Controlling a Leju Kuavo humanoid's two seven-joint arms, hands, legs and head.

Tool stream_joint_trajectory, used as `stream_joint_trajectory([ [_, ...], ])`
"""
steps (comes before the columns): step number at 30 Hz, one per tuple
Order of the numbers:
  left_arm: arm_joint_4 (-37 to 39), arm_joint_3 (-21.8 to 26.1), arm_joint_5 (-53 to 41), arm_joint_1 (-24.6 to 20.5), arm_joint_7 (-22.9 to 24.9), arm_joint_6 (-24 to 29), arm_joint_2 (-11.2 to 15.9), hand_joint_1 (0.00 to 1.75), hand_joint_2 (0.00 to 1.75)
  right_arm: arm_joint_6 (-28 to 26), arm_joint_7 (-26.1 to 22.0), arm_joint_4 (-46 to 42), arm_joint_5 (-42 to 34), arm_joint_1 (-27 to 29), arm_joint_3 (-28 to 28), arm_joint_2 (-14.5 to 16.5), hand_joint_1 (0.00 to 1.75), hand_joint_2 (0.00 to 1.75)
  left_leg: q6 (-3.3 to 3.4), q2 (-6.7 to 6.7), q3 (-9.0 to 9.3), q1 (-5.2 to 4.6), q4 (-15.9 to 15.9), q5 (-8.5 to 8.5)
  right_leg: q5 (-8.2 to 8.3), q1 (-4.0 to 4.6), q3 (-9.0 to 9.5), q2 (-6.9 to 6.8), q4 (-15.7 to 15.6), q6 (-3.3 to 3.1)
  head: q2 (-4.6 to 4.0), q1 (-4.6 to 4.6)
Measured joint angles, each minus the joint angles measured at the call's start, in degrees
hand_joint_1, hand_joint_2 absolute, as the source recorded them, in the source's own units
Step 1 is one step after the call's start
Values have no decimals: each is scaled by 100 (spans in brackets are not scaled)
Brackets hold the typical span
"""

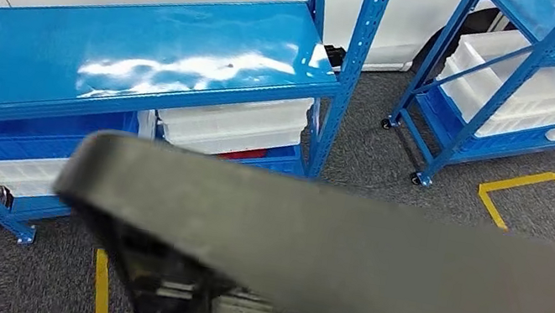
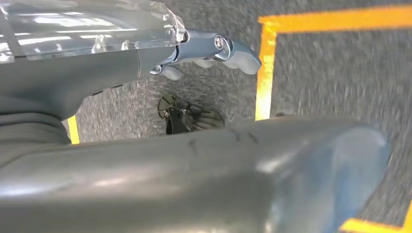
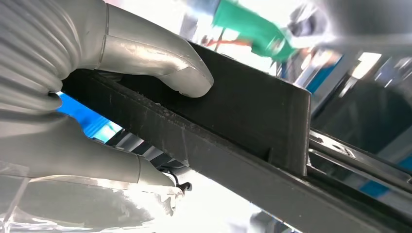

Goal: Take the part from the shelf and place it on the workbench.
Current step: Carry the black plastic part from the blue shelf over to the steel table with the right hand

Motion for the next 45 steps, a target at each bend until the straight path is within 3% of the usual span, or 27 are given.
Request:
stream_joint_trajectory([
  [2,0,-63,-45,-21,8,-59,20,0,0,-76,0,16,83,41,-114,-8,168,175,-47,108,3,-18,39,-42,251,32,405,-194,-747,-56,0,-1],
  [3,0,-87,-57,-33,11,-78,33,0,0,-110,0,25,124,63,-154,-9,168,175,-75,151,5,-30,55,-59,296,53,502,-242,-948,-94,0,-3],
  [6,0,-132,-53,-71,21,-99,68,0,0,-212,1,57,251,166,-265,-8,168,175,-168,250,23,-43,66,-91,319,69,502,-121,-1030,-196,0,-4],
  [8,0,-141,-29,-80,29,-100,90,0,0,-271,1,67,313,216,-337,-2,168,175,-236,74,-29,-17,222,-236,353,40,500,-27,-1068,-263,0,-5],
  [10,0,-142,3,-65,62,-96,109,0,0,-327,-1,78,360,232,-397,19,168,175,-284,-192,-299,12,836,-599,381,20,482,71,-1084,-313,0,-9],
  [12,0,-141,34,-43,132,-74,118,0,0,-373,0,116,396,243,-473,38,168,175,-309,-269,-657,23,1603,-905,393,20,456,196,-1075,-330,0,-11],
  [13,0,-140,47,-36,167,-62,126,0,0,-387,0,141,405,249,-525,40,168,175,-314,-273,-741,25,1768,-908,396,19,451,264,-1067,-331,0,-10],
  [15,0,-139,70,-31,214,-45,147,0,0,-396,0,195,410,252,-651,41,168,175,-306,-320,-580,37,1392,-579,396,14,453,408,-1041,-320,0,-10],
  [17,0,-136,82,-26,239,-25,176,0,0,-400,0,246,411,248,-788,41,168,175,-281,-602,-226,71,579,-204,392,13,438,549,-1001,-280,0,-9],
  [19,0,-134,85,-21,249,19,194,0,0,-406,0,291,424,248,-909,40,168,175,-246,-839,-61,83,185,-104,416,4,382,678,-980,-199,0,-8],
  [21,0,-133,78,-22,247,59,202,0,0,-431,0,316,464,278,-998,39,168,175,-185,-769,-54,71,153,-95,466,-15,326,810,-999,-105,0,-7],
  [22,0,-133,73,-23,241,69,203,0,0,-462,-1,316,501,314,-1031,39,168,175,-140,-694,-49,75,123,-70,460,-13,304,768,-984,-70,0,-5],
  [23,0,-133,65,-20,233,73,204,0,0,-504,-3,310,549,352,-1055,38,168,175,-89,-610,-42,79,92,-46,397,-2,256,640,-898,-40,0,7],
  [25,0,-133,35,2,211,73,209,0,0,-639,-7,277,683,460,-1074,37,168,175,-17,-434,-35,68,54,-18,86,13,26,265,-390,0,0,31],
  [27,0,-134,-9,39,191,65,222,0,0,-888,-10,189,877,665,-1052,33,168,175,10,-266,-40,38,55,-25,-247,2,-302,107,336,33,0,42],
  [28,0,-136,-33,53,184,58,231,0,0,-1050,-10,129,984,799,-1015,21,168,175,14,-187,-39,28,57,-33,-294,-3,-386,89,535,42,0,43],
  [29,0,-138,-51,62,185,50,240,0,0,-1209,-11,66,1080,925,-959,2,168,175,11,-111,-36,22,60,-43,-236,-4,-363,74,521,43,0,43],
  [30,0,-140,-64,63,197,46,247,0,0,-1349,-11,12,1150,1028,-892,-22,168,175,3,-41,-28,17,63,-55,-89,-1,-221,40,281,35,0,43],
  [33,0,-140,-30,54,318,122,257,0,0,-1680,-13,-119,1185,1155,-629,-122,168,175,-59,139,12,-22,78,-113,291,66,387,-246,-804,-67,0,40],
  [34,0,-135,10,46,374,189,260,0,0,-1748,-14,-146,1151,1153,-526,-157,168,175,-88,193,24,-36,82,-132,312,92,465,-292,-965,-110,0,39],
  [36,0,-103,137,13,474,383,261,0,0,-1782,-16,-166,1029,1111,-308,-212,168,175,-142,304,51,-48,76,-153,311,109,456,-197,-1008,-181,0,37],
  [37,0,-72,214,-11,516,513,258,0,0,-1763,-15,-162,952,1063,-176,-232,168,175,-172,310,62,-38,85,-177,326,96,459,-138,-1028,-211,0,38],
  [39,1,10,342,-41,555,742,243,0,0,-1699,-15,-139,825,915,111,-251,168,175,-231,92,-25,-13,329,-367,366,62,469,-26,-1078,-282,0,36],
  [41,2,108,453,-42,549,958,215,0,0,-1598,-15,-84,714,731,377,-252,168,175,-271,-204,-340,11,1017,-744,389,52,462,85,-1094,-328,0,32],
  [42,2,159,507,-37,537,1071,197,0,0,-1540,-14,-44,658,639,491,-250,168,175,-284,-258,-530,16,1407,-902,394,54,453,149,-1090,-337,0,32],
  [44,3,264,606,-32,498,1276,157,0,0,-1439,-12,41,563,477,694,-248,168,175,-297,-280,-715,23,1741,-911,398,56,446,292,-1074,-340,0,32],
  [45,3,308,637,-33,476,1349,139,0,0,-1409,-11,76,533,409,777,-247,168,175,-298,-296,-652,30,1569,-742,396,54,447,365,-1059,-335,0,32],
])
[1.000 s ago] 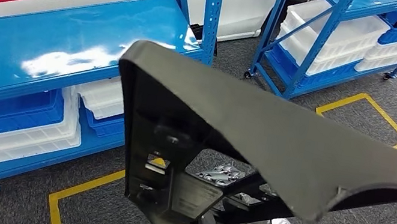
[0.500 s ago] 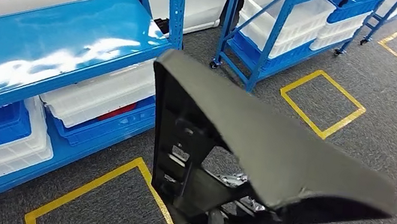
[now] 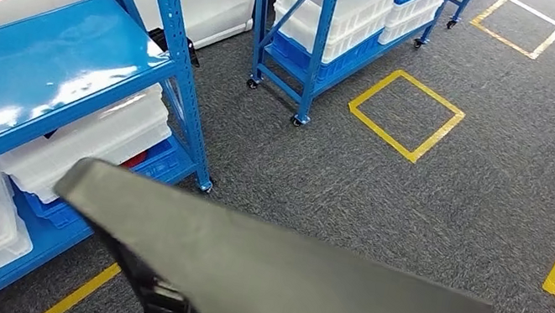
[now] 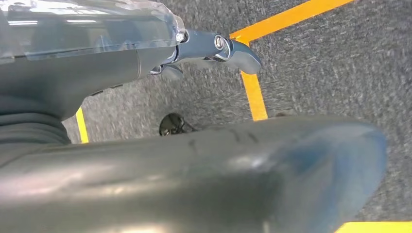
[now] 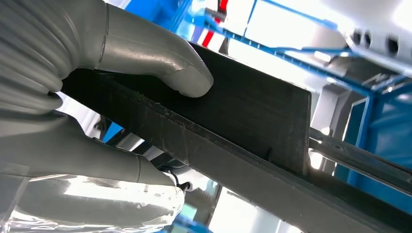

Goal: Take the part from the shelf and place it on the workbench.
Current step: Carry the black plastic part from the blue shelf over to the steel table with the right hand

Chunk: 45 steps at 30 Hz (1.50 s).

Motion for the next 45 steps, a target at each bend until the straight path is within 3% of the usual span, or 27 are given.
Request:
stream_joint_trajectory([
  [1,0,40,22,-2,-19,67,-16,0,0,25,0,30,-25,-66,70,0,168,175,2,-56,153,14,-358,234,-6,-4,0,71,20,11,0,0],
  [3,-1,113,43,-4,-45,199,-54,0,0,74,1,78,-63,-192,179,1,168,175,20,-303,465,44,-1084,549,-20,0,-23,205,74,63,0,3],
  [5,1,172,65,-4,-61,327,-105,0,0,115,1,104,-88,-275,260,2,168,175,65,-435,569,43,-1345,596,-3,-3,-69,319,100,140,0,7],
  [7,2,209,84,-9,-82,437,-165,0,0,124,0,118,-91,-300,334,9,168,175,145,-322,574,30,-1373,631,26,-20,-106,375,96,219,0,8],
  [9,3,233,89,-7,-116,523,-218,0,0,123,-1,127,-89,-317,391,41,168,175,238,-183,582,30,-1418,678,-103,-10,-206,134,282,266,0,18],
  [11,4,258,94,17,-157,581,-250,0,0,164,-2,137,-105,-348,415,102,168,175,294,-34,576,10,-1438,694,-446,-5,-483,-187,874,290,0,29],
  [13,4,288,128,48,-237,576,-269,0,0,307,-1,168,-153,-379,402,184,168,175,310,127,562,-19,-1430,688,-714,-20,-787,-270,1526,307,0,29],
  [14,4,305,162,59,-305,525,-277,0,0,417,-1,197,-189,-404,375,234,168,175,313,208,557,-31,-1426,683,-710,-26,-827,-282,1630,306,0,28],
  [15,4,322,199,65,-391,428,-284,0,0,526,0,237,-220,-442,327,286,168,175,313,282,557,-41,-1422,677,-602,-28,-748,-301,1510,297,0,28],
  [18,4,344,169,80,-660,-189,-273,0,0,673,0,367,-270,-589,17,397,168,175,294,454,580,-73,-1423,658,-171,17,-134,-555,403,209,0,26],
  [20,4,280,-51,92,-732,-737,-196,0,0,544,-2,405,-284,-587,-322,367,168,175,250,530,596,-86,-1428,651,-121,78,29,-667,61,150,0,25],
  [22,4,131,-318,84,-698,-1130,-100,0,0,321,-3,365,-283,-423,-745,249,168,175,191,599,617,-91,-1447,647,-90,90,31,-570,22,111,0,26],
  [24,4,-17,-470,67,-630,-1276,-24,0,0,191,-4,265,-237,-201,-1129,123,168,175,139,457,591,-77,-1340,535,-36,53,60,-470,-60,61,0,26],
  [25,4,-67,-497,64,-592,-1291,6,0,0,178,-7,215,-194,-113,-1266,87,168,175,119,314,504,-68,-1125,387,-7,30,71,-407,-96,35,0,23],
  [27,4,-133,-512,69,-525,-1297,48,0,0,221,-12,146,-85,28,-1482,63,168,175,97,60,172,-46,-379,-5,18,14,57,-261,-111,6,0,19],
  [29,4,-163,-495,68,-480,-1287,71,0,0,340,-9,128,11,139,-1640,64,168,175,75,14,-102,-34,174,-158,21,10,46,-101,-98,2,0,19],
  [30,4,-167,-477,63,-469,-1281,76,0,0,408,-4,130,46,171,-1718,68,168,175,65,7,-95,-21,129,-51,19,4,45,-16,-84,8,0,19],
  [31,4,-168,-456,56,-463,-1277,80,0,0,472,0,131,74,189,-1793,76,168,175,55,-14,18,-2,-140,151,12,-5,45,68,-63,20,0,20],
  [33,4,-168,-397,45,-463,-1267,89,0,0,581,4,138,108,190,-1938,112,168,175,26,-257,355,57,-931,533,-16,-18,17,228,13,76,0,20],
  [35,4,-168,-335,38,-475,-1245,93,0,0,678,4,161,120,182,-2046,150,168,175,40,-492,511,87,-1311,635,-17,-24,-57,364,81,159,0,22],
  [36,4,-167,-310,35,-485,-1232,94,0,0,725,4,180,118,180,-2088,161,168,175,68,-513,513,76,-1323,622,0,-33,-94,430,90,203,0,24],
  [37,4,-166,-291,33,-499,-1219,95,0,0,768,4,202,113,180,-2129,168,168,175,112,-445,511,67,-1325,639,22,-49,-120,497,80,245,0,25],
  [38,4,-165,-280,28,-517,-1202,97,0,0,803,4,226,104,182,-2174,170,168,175,157,-370,515,60,-1347,660,23,-59,-141,480,93,277,0,25],
  [39,3,-163,-277,20,-537,-1178,103,0,0,827,3,253,94,178,-2225,170,168,175,203,-298,522,55,-1376,683,-24,-57,-184,361,166,302,0,32],
  [42,1,-162,-276,13,-592,-1064,134,0,0,852,1,323,77,150,-2358,171,168,175,300,-62,527,20,-1435,717,-484,-37,-595,-172,1015,339,0,50],
  [44,-1,-162,-271,23,-614,-1000,169,0,0,862,1,355,80,176,-2414,172,168,175,319,100,522,-11,-1434,709,-696,-49,-875,-266,1606,347,0,49],
  [45,-1,-161,-271,22,-624,-978,192,0,0,869,1,365,85,203,-2442,173,168,175,323,179,525,-22,-1433,702,-654,-50,-878,-284,1634,342,0,50],
])
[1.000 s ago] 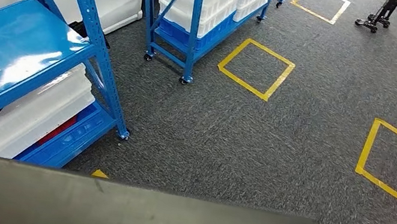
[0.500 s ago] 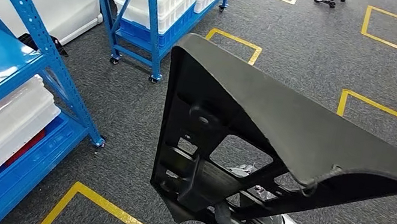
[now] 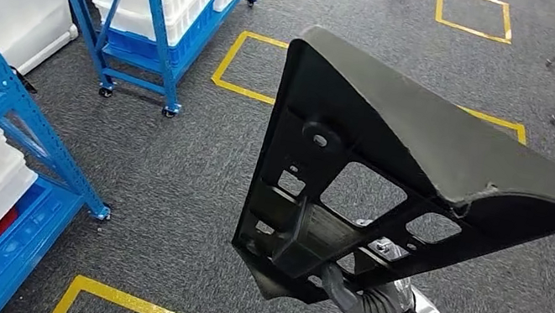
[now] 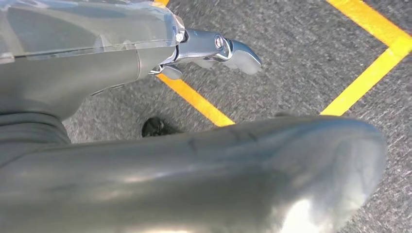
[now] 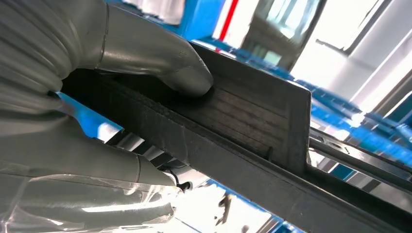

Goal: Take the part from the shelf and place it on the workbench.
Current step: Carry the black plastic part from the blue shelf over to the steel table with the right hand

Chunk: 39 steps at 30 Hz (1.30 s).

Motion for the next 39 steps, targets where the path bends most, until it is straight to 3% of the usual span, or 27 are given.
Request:
stream_joint_trajectory([
  [2,0,1,-1,-7,-21,30,38,0,0,13,0,6,10,39,-57,0,168,175,-7,141,20,-18,1,-18,318,16,327,-98,-568,-44,0,1],
  [3,0,1,-3,-10,-29,41,54,0,0,22,-1,3,15,45,-86,0,168,175,-22,202,35,-33,3,-33,453,50,560,-252,-986,-85,0,1],
  [5,0,0,-9,-10,-37,60,88,0,0,33,-1,-8,27,55,-141,0,168,175,-69,311,63,-58,6,-68,572,127,843,-461,-1515,-161,0,-2],
  [6,0,-1,-13,-10,-38,67,106,0,0,34,-2,-15,33,69,-168,0,168,175,-96,368,77,-65,2,-83,557,158,866,-481,-1581,-184,0,-4],
  [8,0,-1,-16,-16,-35,79,145,0,0,27,-2,-39,46,122,-213,1,168,175,-151,450,109,-56,-2,-118,585,150,870,-324,-1621,-227,0,-4],
  [10,0,-1,-20,-16,-27,99,180,0,0,14,-7,-73,62,168,-243,-2,168,175,-202,237,41,-38,204,-274,624,105,906,-194,-1690,-292,0,-5],
  [12,-1,-1,-30,1,-11,139,217,0,0,8,-11,-92,77,196,-262,-3,168,175,-232,-80,-268,-23,862,-618,639,86,923,-63,-1716,-335,0,-7],
  [14,-1,-1,-34,25,4,168,257,0,0,14,-5,-94,88,248,-269,-2,168,175,-252,-167,-627,-18,1546,-851,636,88,923,93,-1705,-344,0,-9],
  [15,-1,-1,-28,33,7,173,275,0,0,20,-3,-96,91,279,-271,-2,168,175,-260,-172,-700,-12,1638,-808,632,85,925,174,-1696,-341,0,-10],
  [16,-1,-1,-23,36,8,171,291,0,0,27,-1,-101,95,306,-272,-2,168,175,-268,-181,-660,0,1491,-648,624,78,928,257,-1681,-332,0,-10],
  [17,-1,-1,-19,36,9,165,304,0,0,33,0,-111,99,324,-273,-2,168,175,-280,-226,-519,22,1139,-410,608,68,930,341,-1653,-313,0,-10],
  [19,-1,-1,-18,32,9,142,322,0,0,42,-1,-140,110,343,-276,-2,168,175,-298,-508,-205,83,423,-99,567,55,898,492,-1564,-253,0,-7],
  [21,-1,-1,-18,37,14,90,329,0,0,39,-2,-176,126,375,-280,-2,168,175,-266,-704,-92,96,170,-66,560,45,835,622,-1506,-182,0,0],
  [23,-2,-1,-16,46,22,15,338,0,0,19,-3,-227,137,439,-289,-3,168,175,-187,-600,-87,74,152,-47,581,21,794,739,-1507,-112,0,4],
  [24,-4,-1,-16,46,28,-15,348,0,0,-5,-3,-261,138,478,-295,-3,168,175,-144,-534,-77,73,133,-35,556,20,774,696,-1474,-85,0,6],
  [26,-11,-1,-18,57,51,-41,366,0,0,-64,-6,-340,140,539,-302,-7,168,175,-67,-382,-61,73,91,-16,333,35,602,403,-1114,-43,0,25],
  [28,-20,-1,-32,92,77,-45,387,0,0,-125,-9,-406,143,608,-303,-12,168,175,-28,-226,-60,35,85,-25,-24,46,249,89,-392,-20,0,40],
  [30,-22,-1,-44,114,139,-49,415,0,0,-169,-9,-451,150,699,-303,-19,168,175,-13,-64,-59,0,85,-40,-144,42,29,9,56,-22,0,40],
  [31,-22,-1,-38,114,186,-55,431,0,0,-185,-9,-467,162,737,-303,-22,168,175,-10,12,-53,-12,85,-49,-48,45,80,-7,-31,-38,0,40],
  [32,-22,0,-27,110,236,-71,443,0,0,-198,-9,-478,183,760,-303,-25,168,175,-13,82,-40,-23,85,-60,131,57,255,-47,-344,-66,0,40],
  [34,-22,2,-2,98,308,-133,460,0,0,-227,-9,-486,258,775,-301,-27,168,175,-35,202,-4,-43,81,-84,422,121,698,-270,-1155,-149,0,38],
  [36,-22,3,8,84,355,-207,478,0,0,-257,-10,-495,331,777,-291,-28,168,175,-79,303,25,-49,68,-103,491,192,895,-405,-1538,-223,0,42],
  [38,-22,4,24,63,383,-259,495,0,0,-307,-10,-504,355,786,-279,-39,168,175,-138,398,68,-48,48,-116,513,207,907,-298,-1592,-277,0,49],
  [39,-22,4,34,49,388,-278,506,0,0,-345,-10,-510,347,791,-265,-47,168,175,-172,363,70,-45,95,-141,537,191,933,-240,-1640,-300,-1,47],
])
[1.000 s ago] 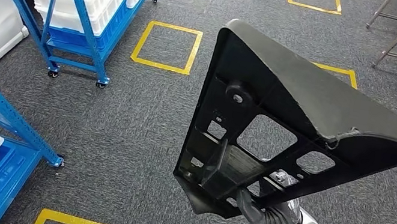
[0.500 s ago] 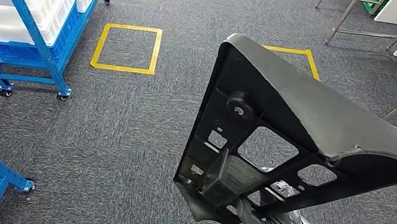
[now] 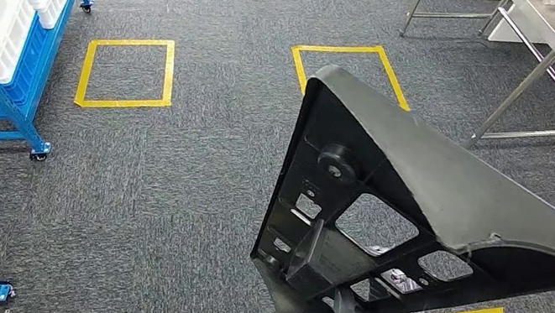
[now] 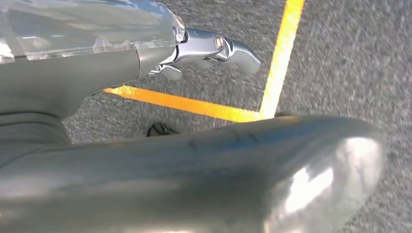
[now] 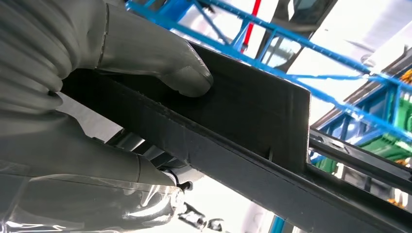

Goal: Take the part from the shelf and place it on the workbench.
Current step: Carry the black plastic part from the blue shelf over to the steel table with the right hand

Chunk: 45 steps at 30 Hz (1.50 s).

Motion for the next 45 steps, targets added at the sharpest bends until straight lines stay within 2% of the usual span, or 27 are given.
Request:
stream_joint_trajectory([
  [2,-1,1,23,-15,-3,-38,20,0,0,-95,-1,-10,-26,-24,60,-13,168,175,-49,-248,-113,11,345,-202,47,-49,66,116,-92,-51,0,-7],
  [3,-1,2,31,-16,-7,-51,33,0,0,-134,-2,-12,-33,-41,103,-13,168,175,-61,-402,-263,25,664,-374,54,-60,83,173,-105,-64,0,-10],
  [5,-2,5,41,-9,-24,-64,58,0,0,-182,2,-9,-14,-62,195,-10,168,175,-80,-526,-610,34,1332,-672,50,-65,84,311,-98,-79,1,-14],
  [6,-2,7,43,-9,-35,-69,66,0,0,-191,5,-5,10,-62,235,-7,168,175,-92,-535,-720,38,1499,-689,47,-65,82,387,-89,-77,1,-14],
  [7,-2,8,43,-10,-47,-74,72,0,0,-189,9,-3,42,-63,269,-4,168,175,-100,-541,-731,45,1456,-585,41,-69,83,466,-75,-69,1,-14],
  [8,-2,8,38,-14,-61,-80,73,0,0,-176,12,0,72,-66,296,0,168,175,-107,-563,-635,57,1197,-382,30,-76,86,543,-53,-55,1,-14],
  [10,-1,6,22,-25,-91,-91,74,0,0,-130,11,10,113,-82,334,3,168,175,-120,-781,-311,95,428,-6,-12,-89,71,680,24,-2,0,-14],
  [12,0,5,3,-33,-114,-100,73,0,0,-94,12,30,116,-102,368,4,168,175,-88,-970,-142,109,45,95,-33,-101,13,798,90,61,0,-13],
  [14,0,4,-21,-38,-120,-103,74,0,0,-77,13,61,64,-138,405,6,168,175,-9,-909,-134,89,25,94,-10,-115,-33,911,94,123,1,-12],
  [15,-1,4,-32,-45,-120,-94,75,0,0,-58,13,92,20,-173,430,7,168,175,28,-845,-131,87,8,108,-15,-119,-48,900,108,148,1,-10],
  [17,-1,4,-39,-56,-115,-64,77,0,0,-15,12,199,-54,-304,497,16,168,175,96,-706,-121,95,-33,134,-168,-105,-174,652,355,197,1,8],
  [19,-2,4,-39,-46,-111,-39,81,0,0,5,12,334,-93,-435,562,40,168,175,134,-564,-121,78,-46,132,-510,-109,-509,331,1027,239,1,25],
  [21,-2,4,-37,-31,-105,-31,83,0,0,3,12,459,-131,-503,625,68,168,175,150,-419,-121,58,-46,118,-707,-131,-822,244,1633,259,0,25],
  [22,-2,4,-34,-29,-101,-29,83,0,0,1,12,509,-148,-524,655,82,168,175,151,-352,-114,52,-45,109,-654,-135,-843,231,1666,254,0,25],
  [24,-1,4,-30,-32,-94,-27,81,0,0,-7,12,582,-169,-578,703,98,168,175,144,-235,-76,41,-46,82,-290,-111,-541,144,1085,200,1,26],
  [25,-1,4,-29,-34,-93,-27,75,0,0,-11,12,607,-175,-612,720,108,168,175,133,-181,-51,36,-51,67,-139,-75,-322,14,676,155,1,25],
  [27,1,4,-46,-35,-91,-28,59,0,0,-22,10,637,-192,-665,752,142,168,175,92,-75,-15,19,-61,39,2,8,-50,-178,132,69,1,23],
  [28,1,2,-62,-38,-88,-32,52,0,0,-28,10,643,-198,-668,765,160,168,175,68,-20,0,13,-72,29,-17,37,-28,-195,62,46,1,22],
  [30,1,-4,-95,-54,-78,-43,44,0,0,-32,13,637,-202,-633,783,189,168,175,13,60,42,9,-92,1,10,23,-11,-63,4,11,1,22],
  [32,1,-9,-122,-65,-61,-47,37,0,0,-21,16,606,-197,-597,791,215,168,175,-36,-142,4,22,89,-140,43,-30,56,59,-80,-37,1,16],
  [34,1,-10,-149,-51,-39,-35,34,0,0,-4,14,579,-191,-570,795,256,168,175,-69,-445,-294,44,728,-462,55,-54,94,189,-115,-77,1,3],
  [36,1,-11,-161,-16,-19,-21,35,0,0,5,14,575,-184,-528,797,282,168,175,-101,-530,-686,58,1419,-684,49,-56,94,344,-102,-90,1,-6],
  [37,1,-11,-163,-1,-12,-17,35,0,0,5,15,575,-172,-507,799,288,168,175,-117,-536,-781,64,1521,-635,41,-60,96,428,-89,-85,1,-6],
  [39,1,-12,-164,14,-8,-6,37,0,0,3,14,575,-131,-485,814,304,168,175,-141,-576,-650,89,1065,-231,8,-78,105,594,-40,-55,1,-5],
  [41,1,-13,-164,17,-7,2,43,0,0,-4,13,572,-89,-467,850,331,168,175,-143,-777,-348,122,339,88,-46,-93,88,740,45,2,1,-6],
  [43,0,-13,-163,20,-5,0,46,0,0,-15,11,558,-51,-422,897,354,168,175,-95,-894,-216,119,49,124,-68,-100,39,854,98,68,1,-7],
  [45,-1,-15,-163,15,-7,-11,44,0,0,-23,10,548,-24,-363,935,362,168,175,-8,-796,-204,104,21,146,-60,-115,5,933,97,134,1,-9],
])
